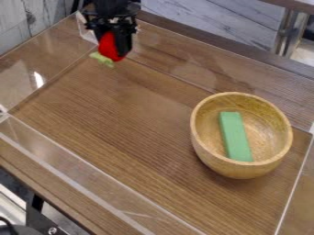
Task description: Move the red fruit to the right
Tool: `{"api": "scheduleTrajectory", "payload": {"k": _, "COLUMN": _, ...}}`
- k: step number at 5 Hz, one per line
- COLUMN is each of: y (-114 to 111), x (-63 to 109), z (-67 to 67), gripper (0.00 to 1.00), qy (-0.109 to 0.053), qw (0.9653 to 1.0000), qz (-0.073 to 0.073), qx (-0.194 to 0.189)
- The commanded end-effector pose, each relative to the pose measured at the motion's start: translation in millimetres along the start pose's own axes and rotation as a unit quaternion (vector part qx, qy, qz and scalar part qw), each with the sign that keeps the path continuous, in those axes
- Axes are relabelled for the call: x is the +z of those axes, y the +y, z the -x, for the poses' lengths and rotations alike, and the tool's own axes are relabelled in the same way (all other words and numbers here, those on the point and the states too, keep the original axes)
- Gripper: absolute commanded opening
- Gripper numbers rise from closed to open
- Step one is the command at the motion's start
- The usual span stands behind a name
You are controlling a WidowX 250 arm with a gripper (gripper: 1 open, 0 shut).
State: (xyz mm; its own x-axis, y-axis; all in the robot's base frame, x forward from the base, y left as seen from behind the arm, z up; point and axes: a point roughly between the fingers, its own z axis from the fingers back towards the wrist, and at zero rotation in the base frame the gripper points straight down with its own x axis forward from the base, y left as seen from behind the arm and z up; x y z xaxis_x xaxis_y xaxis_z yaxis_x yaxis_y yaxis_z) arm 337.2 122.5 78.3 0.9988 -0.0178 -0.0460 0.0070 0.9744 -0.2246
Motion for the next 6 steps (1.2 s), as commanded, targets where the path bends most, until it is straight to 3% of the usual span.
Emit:
{"api": "scheduleTrajectory", "payload": {"k": 1, "y": -28.0, "x": 33.1, "z": -17.8, "gripper": 0.00, "qy": -0.046, "qw": 0.9971, "qz": -0.015, "qx": -0.059}}
{"api": "scheduleTrajectory", "payload": {"k": 2, "y": -50.1, "x": 25.5, "z": -27.8, "gripper": 0.00, "qy": -0.043, "qw": 0.9944, "qz": -0.010, "qx": -0.096}}
{"api": "scheduleTrajectory", "payload": {"k": 3, "y": -64.0, "x": 12.6, "z": -38.0, "gripper": 0.00, "qy": -0.048, "qw": 0.9949, "qz": -0.008, "qx": -0.089}}
{"api": "scheduleTrajectory", "payload": {"k": 4, "y": -70.6, "x": -5.8, "z": -37.9, "gripper": 0.00, "qy": -0.049, "qw": 0.9956, "qz": -0.009, "qx": -0.079}}
{"api": "scheduleTrajectory", "payload": {"k": 6, "y": -88.7, "x": -33.9, "z": -37.7, "gripper": 0.00, "qy": -0.054, "qw": 0.9924, "qz": -0.010, "qx": -0.110}}
